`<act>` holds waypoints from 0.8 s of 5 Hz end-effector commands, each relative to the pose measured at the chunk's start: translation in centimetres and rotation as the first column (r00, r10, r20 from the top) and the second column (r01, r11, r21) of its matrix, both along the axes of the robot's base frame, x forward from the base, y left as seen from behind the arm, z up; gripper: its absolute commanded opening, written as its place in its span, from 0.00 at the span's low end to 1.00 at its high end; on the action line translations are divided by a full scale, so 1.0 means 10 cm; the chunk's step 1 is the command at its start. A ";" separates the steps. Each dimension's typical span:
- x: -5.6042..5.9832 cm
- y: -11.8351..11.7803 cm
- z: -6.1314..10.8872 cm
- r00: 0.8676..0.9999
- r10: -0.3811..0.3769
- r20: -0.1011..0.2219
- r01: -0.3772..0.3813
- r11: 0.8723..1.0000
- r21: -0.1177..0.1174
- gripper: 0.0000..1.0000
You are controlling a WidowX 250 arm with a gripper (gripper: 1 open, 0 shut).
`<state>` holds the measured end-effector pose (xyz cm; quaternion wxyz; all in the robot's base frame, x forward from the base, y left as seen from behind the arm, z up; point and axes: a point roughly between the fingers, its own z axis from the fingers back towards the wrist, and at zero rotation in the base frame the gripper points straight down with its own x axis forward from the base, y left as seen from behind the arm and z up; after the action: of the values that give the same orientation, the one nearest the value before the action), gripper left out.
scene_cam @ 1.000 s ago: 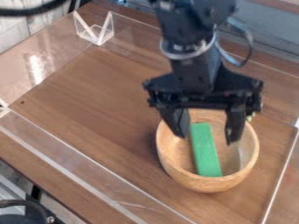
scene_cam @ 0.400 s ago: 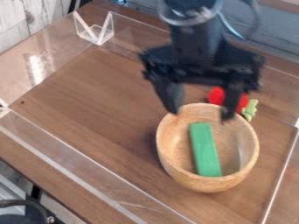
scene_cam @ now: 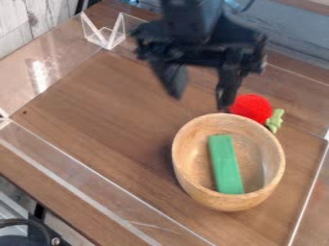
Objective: Put the green block in the brown bowl
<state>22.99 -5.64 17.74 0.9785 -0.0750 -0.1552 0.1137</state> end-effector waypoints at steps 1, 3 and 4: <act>0.25 -0.07 0.11 0.998 0.033 0.056 -0.034 0.999 0.007 0.00; 0.54 0.23 -0.09 0.998 0.034 0.054 -0.036 0.999 0.038 0.00; 0.57 0.38 -0.16 0.998 -0.028 0.053 0.025 0.999 0.047 0.00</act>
<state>28.27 -1.95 15.16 0.9795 -0.0567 -0.1662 0.0988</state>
